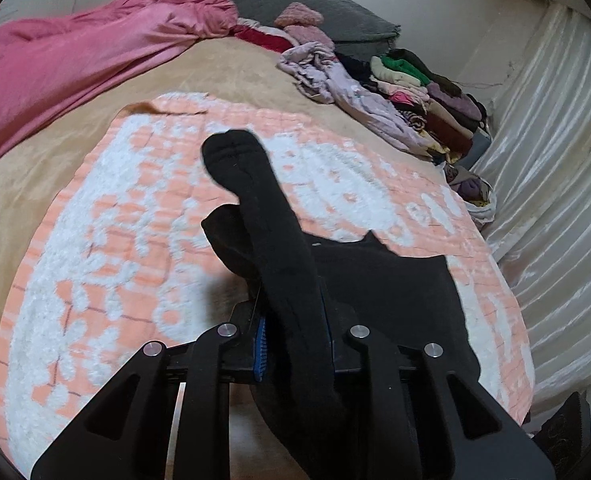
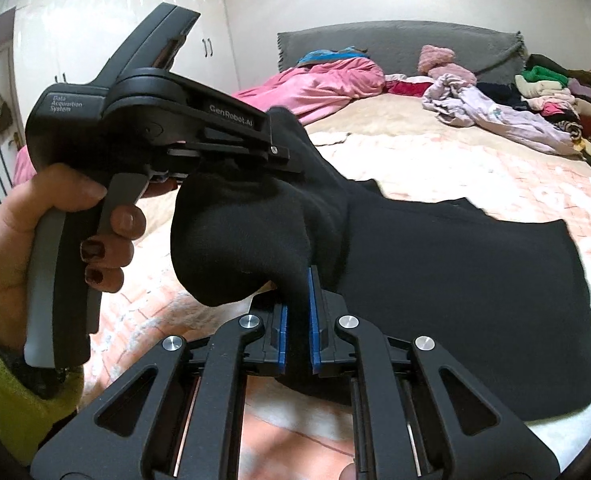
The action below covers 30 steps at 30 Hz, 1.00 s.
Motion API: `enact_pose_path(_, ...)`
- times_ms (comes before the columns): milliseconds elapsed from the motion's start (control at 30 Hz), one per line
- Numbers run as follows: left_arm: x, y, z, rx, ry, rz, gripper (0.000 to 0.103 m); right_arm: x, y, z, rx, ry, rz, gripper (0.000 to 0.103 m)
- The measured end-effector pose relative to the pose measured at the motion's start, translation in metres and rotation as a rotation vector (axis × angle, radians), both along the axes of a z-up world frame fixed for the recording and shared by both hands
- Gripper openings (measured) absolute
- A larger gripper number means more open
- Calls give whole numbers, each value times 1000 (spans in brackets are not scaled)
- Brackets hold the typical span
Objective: Fold small clothes
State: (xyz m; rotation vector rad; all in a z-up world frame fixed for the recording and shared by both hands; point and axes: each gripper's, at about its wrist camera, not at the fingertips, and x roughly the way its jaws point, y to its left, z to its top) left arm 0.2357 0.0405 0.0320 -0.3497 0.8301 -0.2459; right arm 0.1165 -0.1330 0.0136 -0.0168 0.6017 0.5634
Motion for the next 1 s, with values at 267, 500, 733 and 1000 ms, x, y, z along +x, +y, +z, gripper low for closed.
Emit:
enact_pose_path(267,7,-61,23,55,-15,-42,19,1,-44,7,33,4,-45,3)
enact_pose_path(500,17,-111,30,90,-4,-74,19,6,-82,6,95,29,-92,3)
enact_pose_path(733,33,-162,29,120,22,-118,19,9,-125,3,184,73,-161,3)
enact_pose_path(1000,50,-221,5,200,80,-171,19,20,-156,-16,260,207,-239,3)
